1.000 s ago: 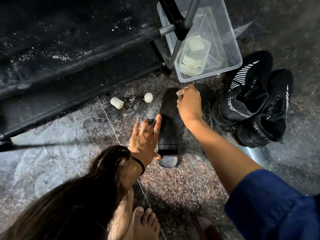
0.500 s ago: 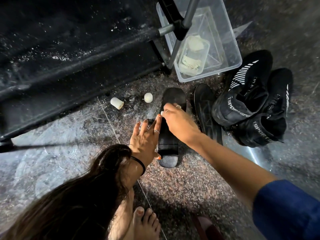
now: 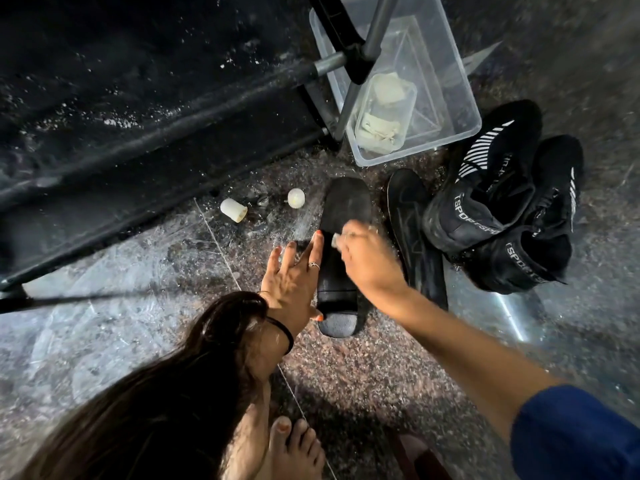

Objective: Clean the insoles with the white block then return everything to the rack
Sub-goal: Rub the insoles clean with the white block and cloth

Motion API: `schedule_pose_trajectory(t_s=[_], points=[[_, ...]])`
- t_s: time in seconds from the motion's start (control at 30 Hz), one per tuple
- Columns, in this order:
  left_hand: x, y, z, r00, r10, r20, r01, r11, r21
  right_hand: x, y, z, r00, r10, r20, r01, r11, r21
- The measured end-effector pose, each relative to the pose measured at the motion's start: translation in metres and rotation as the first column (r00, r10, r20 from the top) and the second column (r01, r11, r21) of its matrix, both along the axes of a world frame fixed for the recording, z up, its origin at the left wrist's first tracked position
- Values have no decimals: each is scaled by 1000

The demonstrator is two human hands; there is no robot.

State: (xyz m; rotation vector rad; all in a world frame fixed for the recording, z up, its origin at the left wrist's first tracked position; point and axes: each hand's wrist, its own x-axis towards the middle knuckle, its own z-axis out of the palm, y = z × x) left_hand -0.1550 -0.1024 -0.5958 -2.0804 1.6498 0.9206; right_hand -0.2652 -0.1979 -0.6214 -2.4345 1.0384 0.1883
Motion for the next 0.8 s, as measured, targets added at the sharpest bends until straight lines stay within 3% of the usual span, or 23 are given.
schedule_pose_trajectory(t_s=[0.1, 0.17, 0.27, 0.37, 0.67, 0.73, 0.8], points=[[-1, 0, 0, 1000, 22, -11, -22, 1000, 1, -15, 17, 0, 983, 182, -15, -180, 981, 70], [-1, 0, -1, 1000, 17, -9, -17, 1000, 3, -12, 5, 1, 995, 95, -15, -94, 994, 59], [-1, 1, 0, 1000, 12, -3, -12, 1000, -3, 3, -30, 3, 997, -70, -35, 66, 992, -103], [0, 0, 3, 1000, -5, 13, 5, 1000, -10, 13, -54, 7, 966, -257, -19, 254, 962, -100], [-2, -1, 2, 1000, 19, -1, -19, 1000, 3, -22, 9, -3, 997, 76, -9, -76, 997, -12], [-2, -1, 1, 1000, 20, 3, -20, 1000, 9, -15, -4, 1, 999, 28, 22, -28, 999, -25], [-2, 0, 0, 1000, 16, 8, -16, 1000, 11, -2, -27, 4, 992, -119, 38, 122, 990, -77]])
